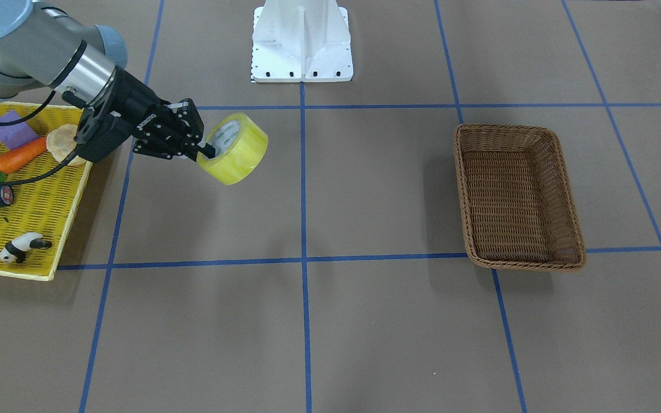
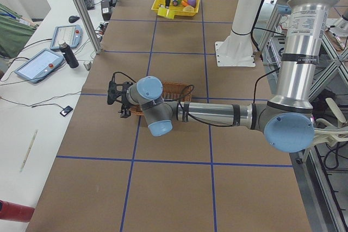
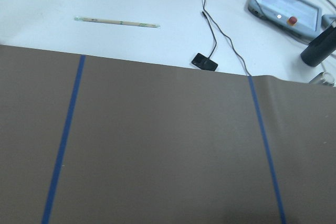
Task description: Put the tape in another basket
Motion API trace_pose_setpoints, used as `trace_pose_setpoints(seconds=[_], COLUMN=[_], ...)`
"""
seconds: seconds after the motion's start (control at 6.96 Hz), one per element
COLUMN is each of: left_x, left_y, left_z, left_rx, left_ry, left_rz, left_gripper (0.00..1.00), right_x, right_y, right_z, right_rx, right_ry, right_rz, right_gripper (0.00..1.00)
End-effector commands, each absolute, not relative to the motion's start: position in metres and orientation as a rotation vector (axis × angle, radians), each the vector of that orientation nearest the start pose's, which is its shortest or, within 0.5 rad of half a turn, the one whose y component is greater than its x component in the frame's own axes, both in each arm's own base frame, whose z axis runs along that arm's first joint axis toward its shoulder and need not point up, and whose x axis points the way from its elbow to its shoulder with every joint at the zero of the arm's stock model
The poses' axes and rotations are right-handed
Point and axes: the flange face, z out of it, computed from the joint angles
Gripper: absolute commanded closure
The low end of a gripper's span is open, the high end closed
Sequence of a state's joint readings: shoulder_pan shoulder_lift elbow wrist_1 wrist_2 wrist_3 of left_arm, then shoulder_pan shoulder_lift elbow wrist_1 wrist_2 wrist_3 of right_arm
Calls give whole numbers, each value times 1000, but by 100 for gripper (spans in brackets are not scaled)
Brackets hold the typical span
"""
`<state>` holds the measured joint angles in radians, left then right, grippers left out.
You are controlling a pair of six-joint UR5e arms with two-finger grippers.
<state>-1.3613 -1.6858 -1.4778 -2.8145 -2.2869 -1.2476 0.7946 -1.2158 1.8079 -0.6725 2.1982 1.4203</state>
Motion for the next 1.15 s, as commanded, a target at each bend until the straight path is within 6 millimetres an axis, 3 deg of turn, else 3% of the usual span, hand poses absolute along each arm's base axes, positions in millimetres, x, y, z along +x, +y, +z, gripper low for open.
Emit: trace_pose_setpoints(seconds=[0.0,0.14,0.29,0.57,0.72,1.01], left_x=[104,151,169,195,220,224], left_y=[-548,-556,-556,-516,-488,-451], left_z=[442,386,341,288,265,222], left_rx=[267,56,-80,-213,-303,-281], left_ry=[1519,1598,1656,1727,1752,1848], left_rz=[-563,-502,-519,-492,-453,-381], left_gripper=[2,2,2,2,2,2], right_x=[-355,-368,-373,-383,-390,-393], right_y=[-420,-410,-402,-368,-352,-339], right_z=[228,208,193,178,175,170], right_rx=[124,81,65,4,-8,-22], right_ry=[-1707,-1774,-1814,-1957,-2028,-2057], right_rz=[190,219,239,242,230,210], right_gripper=[100,100,100,100,100,100])
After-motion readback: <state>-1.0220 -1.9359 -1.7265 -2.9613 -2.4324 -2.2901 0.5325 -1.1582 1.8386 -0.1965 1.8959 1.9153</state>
